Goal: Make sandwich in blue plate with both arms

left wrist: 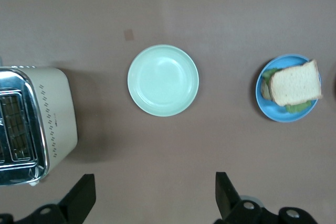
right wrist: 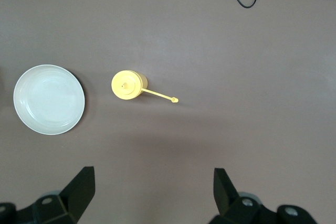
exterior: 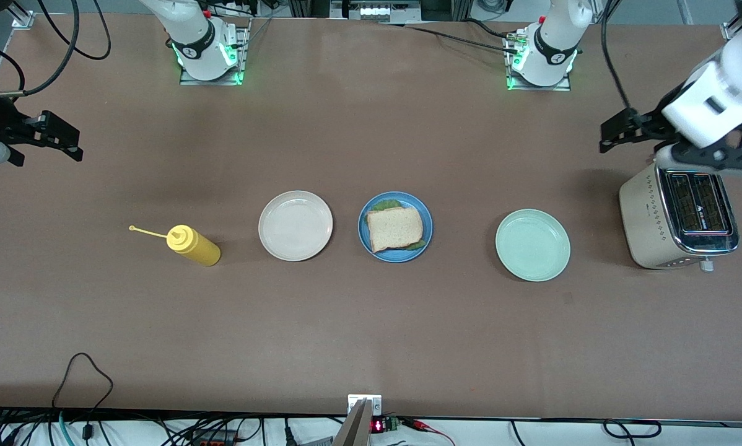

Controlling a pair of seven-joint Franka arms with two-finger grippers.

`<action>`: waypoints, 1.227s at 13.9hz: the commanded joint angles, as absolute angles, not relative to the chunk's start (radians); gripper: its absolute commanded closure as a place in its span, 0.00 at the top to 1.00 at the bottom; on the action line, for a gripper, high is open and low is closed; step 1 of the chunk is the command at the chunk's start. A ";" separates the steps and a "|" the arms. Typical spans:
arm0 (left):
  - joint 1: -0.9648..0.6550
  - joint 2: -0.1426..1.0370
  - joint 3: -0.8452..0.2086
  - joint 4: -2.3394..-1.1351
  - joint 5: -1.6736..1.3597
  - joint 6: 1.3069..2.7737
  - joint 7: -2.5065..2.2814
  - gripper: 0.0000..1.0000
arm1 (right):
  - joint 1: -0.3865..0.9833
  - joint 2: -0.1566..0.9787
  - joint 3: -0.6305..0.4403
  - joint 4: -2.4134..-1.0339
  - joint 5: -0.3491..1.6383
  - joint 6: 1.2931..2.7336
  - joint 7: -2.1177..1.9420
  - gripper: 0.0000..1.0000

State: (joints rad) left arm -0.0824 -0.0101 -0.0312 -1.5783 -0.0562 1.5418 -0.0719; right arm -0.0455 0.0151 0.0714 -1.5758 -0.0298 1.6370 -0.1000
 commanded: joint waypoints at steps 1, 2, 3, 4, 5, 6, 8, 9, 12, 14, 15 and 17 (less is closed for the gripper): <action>-0.104 -0.150 -0.026 -1.761 -0.008 1.623 -0.095 1.00 | -0.052 0.006 0.075 -1.578 -0.028 1.638 -0.114 1.00; -0.103 -0.144 -0.029 -1.758 0.038 1.626 -0.080 1.00 | -0.052 0.006 0.075 -1.578 -0.028 1.638 -0.114 1.00; -0.103 -0.134 -0.035 -1.752 0.054 1.629 -0.046 1.00 | -0.052 0.005 0.075 -1.578 -0.028 1.637 -0.114 1.00; -0.103 -0.132 -0.035 -1.750 0.052 1.628 -0.017 1.00 | -0.052 0.006 0.075 -1.578 -0.028 1.637 -0.114 1.00; -0.098 -0.133 -0.031 -1.750 0.048 1.626 -0.005 1.00 | -0.052 0.006 0.075 -1.578 -0.028 1.638 -0.114 1.00; -0.098 -0.130 -0.028 -1.746 0.051 1.625 0.024 1.00 | -0.052 0.006 0.075 -1.578 -0.028 1.638 -0.114 1.00; -0.098 -0.109 -0.031 -1.717 0.049 1.618 0.049 1.00 | -0.052 0.006 0.077 -1.578 -0.028 1.637 -0.114 1.00; -0.098 -0.109 -0.028 -1.717 0.048 1.618 0.049 1.00 | -0.052 0.006 0.075 -1.578 -0.028 1.637 -0.114 1.00; -0.098 -0.107 -0.026 -1.703 0.046 1.617 0.048 1.00 | -0.052 0.006 0.075 -1.578 -0.028 1.637 -0.112 1.00; -0.098 -0.106 -0.026 -1.701 0.046 1.617 0.048 1.00 | -0.052 0.006 0.075 -1.577 -0.028 1.638 -0.112 1.00; -0.098 -0.106 -0.026 -1.701 0.046 1.617 0.049 1.00 | -0.052 0.006 0.075 -1.577 -0.028 1.638 -0.112 1.00; -0.098 -0.106 -0.025 -1.701 0.046 1.615 0.049 1.00 | -0.051 0.006 0.077 -1.577 -0.028 1.638 -0.112 1.00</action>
